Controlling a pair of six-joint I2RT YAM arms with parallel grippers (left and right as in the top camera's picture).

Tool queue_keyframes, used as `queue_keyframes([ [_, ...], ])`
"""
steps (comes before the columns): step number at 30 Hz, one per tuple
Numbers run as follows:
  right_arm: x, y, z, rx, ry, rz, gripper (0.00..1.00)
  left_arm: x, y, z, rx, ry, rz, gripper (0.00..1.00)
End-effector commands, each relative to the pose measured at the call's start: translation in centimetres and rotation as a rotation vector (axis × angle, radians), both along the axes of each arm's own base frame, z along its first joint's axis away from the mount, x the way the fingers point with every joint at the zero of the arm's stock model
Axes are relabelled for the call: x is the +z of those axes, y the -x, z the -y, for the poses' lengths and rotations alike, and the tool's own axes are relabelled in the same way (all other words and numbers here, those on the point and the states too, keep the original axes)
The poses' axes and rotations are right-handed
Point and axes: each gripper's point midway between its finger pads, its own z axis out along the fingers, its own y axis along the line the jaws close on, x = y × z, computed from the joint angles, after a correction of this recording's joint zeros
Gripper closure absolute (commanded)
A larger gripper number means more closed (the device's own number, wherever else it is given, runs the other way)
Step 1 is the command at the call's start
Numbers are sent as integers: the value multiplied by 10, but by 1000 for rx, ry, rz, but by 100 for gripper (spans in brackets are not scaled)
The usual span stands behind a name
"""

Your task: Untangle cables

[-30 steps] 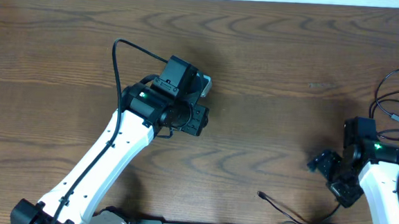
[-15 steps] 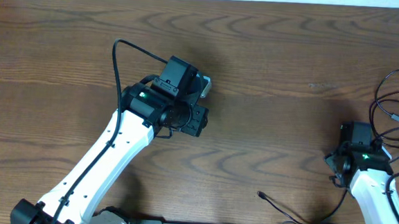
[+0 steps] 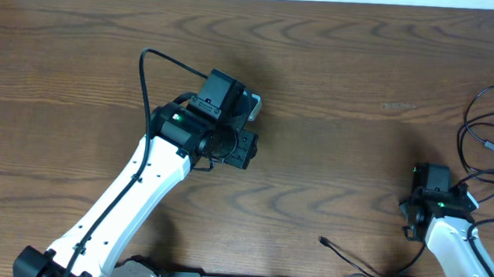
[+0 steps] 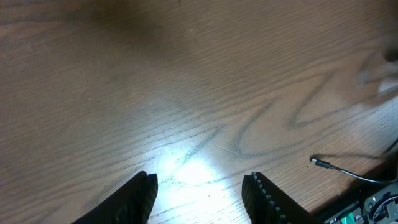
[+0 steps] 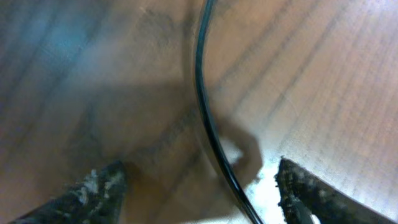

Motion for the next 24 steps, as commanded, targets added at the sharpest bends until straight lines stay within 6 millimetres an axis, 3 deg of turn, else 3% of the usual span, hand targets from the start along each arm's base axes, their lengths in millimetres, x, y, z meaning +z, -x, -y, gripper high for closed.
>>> queue_keyframes([
  [1,-23,17,-16,9,-89,-37,36,5,-4,-1,15,2,11,50],
  [3,-28,16,-23,16,-131,-21,44,5,-4,-1,15,2,11,50],
  [9,-40,21,-33,29,-188,-7,45,5,-4,-1,15,1,10,50],
  [20,-46,23,-57,55,-324,-12,79,5,-4,-1,15,1,10,50],
  [24,-48,29,-62,55,-351,-37,82,5,-4,-1,15,1,10,50],
])
